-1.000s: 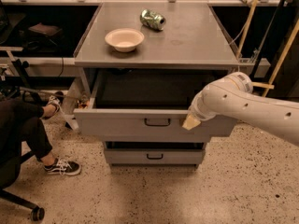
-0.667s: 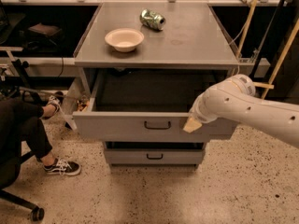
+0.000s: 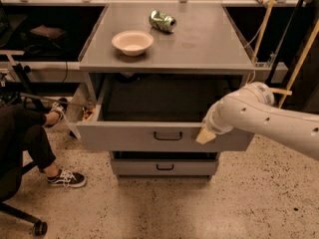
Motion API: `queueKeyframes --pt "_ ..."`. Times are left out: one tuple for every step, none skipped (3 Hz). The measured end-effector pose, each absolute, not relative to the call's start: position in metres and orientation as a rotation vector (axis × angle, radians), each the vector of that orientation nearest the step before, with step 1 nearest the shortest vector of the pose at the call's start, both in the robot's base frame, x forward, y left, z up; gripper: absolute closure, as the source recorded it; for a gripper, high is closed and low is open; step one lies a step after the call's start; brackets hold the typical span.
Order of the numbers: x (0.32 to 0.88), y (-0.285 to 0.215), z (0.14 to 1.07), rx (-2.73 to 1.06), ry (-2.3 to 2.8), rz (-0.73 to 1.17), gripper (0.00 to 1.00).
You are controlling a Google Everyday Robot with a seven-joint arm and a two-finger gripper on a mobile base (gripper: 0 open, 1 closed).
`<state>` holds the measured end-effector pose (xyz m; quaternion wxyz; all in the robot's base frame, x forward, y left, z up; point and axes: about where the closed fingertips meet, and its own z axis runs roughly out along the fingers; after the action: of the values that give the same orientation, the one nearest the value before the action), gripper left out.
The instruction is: Open top drawer
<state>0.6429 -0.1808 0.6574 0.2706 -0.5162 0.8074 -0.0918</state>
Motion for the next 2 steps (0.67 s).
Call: queueKeyframes --pt "0.6424 -0.1796 0.6588 -1.391 2.175 -0.247 1.00" --pt "0.6341 -0.1811 0.6569 -1.385 2.180 -0.244 1.00"
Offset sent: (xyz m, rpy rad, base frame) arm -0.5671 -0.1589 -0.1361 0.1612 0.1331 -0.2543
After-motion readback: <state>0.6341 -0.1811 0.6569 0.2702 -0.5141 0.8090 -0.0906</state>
